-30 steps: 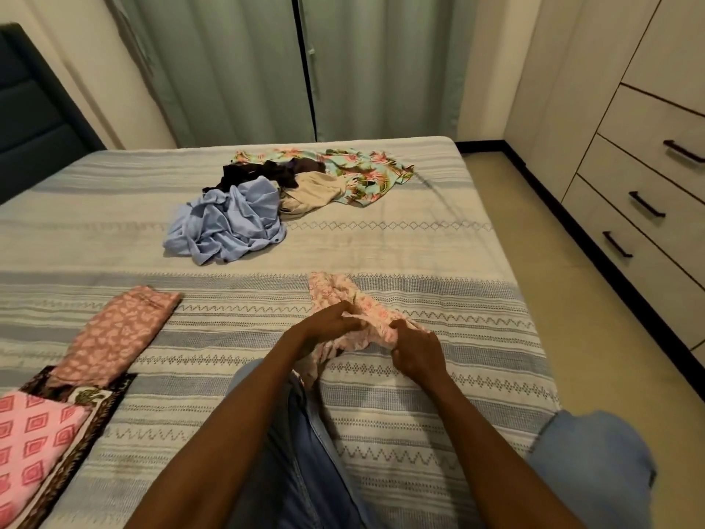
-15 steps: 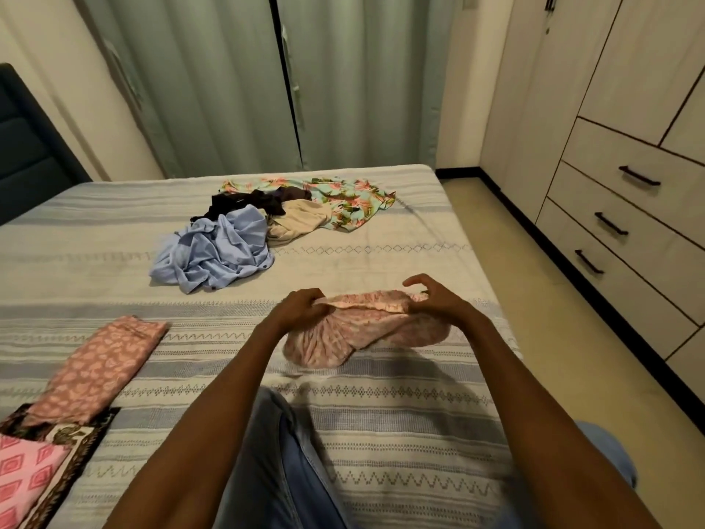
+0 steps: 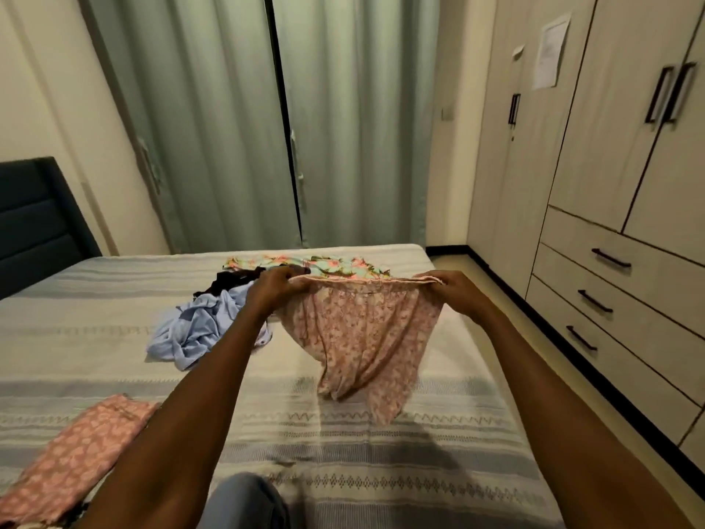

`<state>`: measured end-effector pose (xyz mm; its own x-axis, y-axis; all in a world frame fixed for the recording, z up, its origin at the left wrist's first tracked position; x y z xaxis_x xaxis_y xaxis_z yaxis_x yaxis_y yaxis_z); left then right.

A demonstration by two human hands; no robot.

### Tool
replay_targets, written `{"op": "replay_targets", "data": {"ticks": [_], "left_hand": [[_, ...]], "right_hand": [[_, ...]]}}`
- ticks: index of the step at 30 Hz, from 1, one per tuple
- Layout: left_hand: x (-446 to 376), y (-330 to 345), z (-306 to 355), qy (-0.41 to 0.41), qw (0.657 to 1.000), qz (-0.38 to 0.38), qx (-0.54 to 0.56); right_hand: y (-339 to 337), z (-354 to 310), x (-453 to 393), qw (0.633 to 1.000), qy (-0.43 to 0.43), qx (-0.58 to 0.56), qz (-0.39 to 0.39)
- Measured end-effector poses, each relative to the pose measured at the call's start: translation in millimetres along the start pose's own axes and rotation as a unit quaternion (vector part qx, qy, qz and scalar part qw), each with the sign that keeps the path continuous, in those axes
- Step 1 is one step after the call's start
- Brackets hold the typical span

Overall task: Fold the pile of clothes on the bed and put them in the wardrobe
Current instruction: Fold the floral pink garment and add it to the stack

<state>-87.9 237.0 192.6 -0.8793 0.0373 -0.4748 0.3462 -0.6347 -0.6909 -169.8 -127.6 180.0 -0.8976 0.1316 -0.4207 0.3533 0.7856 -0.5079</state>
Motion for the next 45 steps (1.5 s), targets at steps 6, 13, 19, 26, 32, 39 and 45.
{"op": "replay_targets", "data": {"ticks": [6, 13, 19, 26, 32, 39, 45], "left_hand": [[-29.0, -42.4, 26.2, -0.011, 0.989, 0.016, 0.146], [-36.7, -66.3, 38.5, -0.092, 0.934, -0.027, 0.345], [-26.4, -72.5, 42.8, -0.190, 0.846, -0.175, 0.466], [-9.2, -52.2, 43.8, -0.261, 0.799, -0.168, 0.515], [-4.1, -0.9, 51.1, -0.284, 0.894, 0.078, 0.338], [33.0, 58.1, 82.2, -0.258, 0.858, -0.063, 0.439], [51.1, 76.9, 91.8, -0.249, 0.804, -0.098, 0.531]], "right_hand": [[-25.1, -29.7, -36.0, 0.998, 0.038, 0.032, -0.024], [-55.8, -56.3, -46.8, 0.986, 0.056, -0.126, 0.097], [-70.5, -63.6, -37.7, 0.933, 0.128, -0.337, 0.016], [-51.2, -45.5, -31.7, 0.874, 0.199, -0.444, -0.020], [9.3, -14.1, -40.7, 0.959, 0.141, -0.172, 0.175], [67.9, -34.6, -16.0, 0.991, -0.001, -0.091, 0.097], [78.0, -45.8, -0.3, 0.994, -0.092, 0.035, 0.036]]}}
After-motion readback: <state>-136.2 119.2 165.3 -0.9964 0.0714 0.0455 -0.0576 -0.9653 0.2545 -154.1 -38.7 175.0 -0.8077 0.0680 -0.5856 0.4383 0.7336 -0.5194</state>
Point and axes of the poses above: each hand's wrist, its own x-axis away from the middle knuckle, its own y-axis out of the palm, z = x × y, the point moved 1 cm from there along -x, towards the middle knuckle, and after that the axes turned 12 degrees about z, right-handed, at the moved point
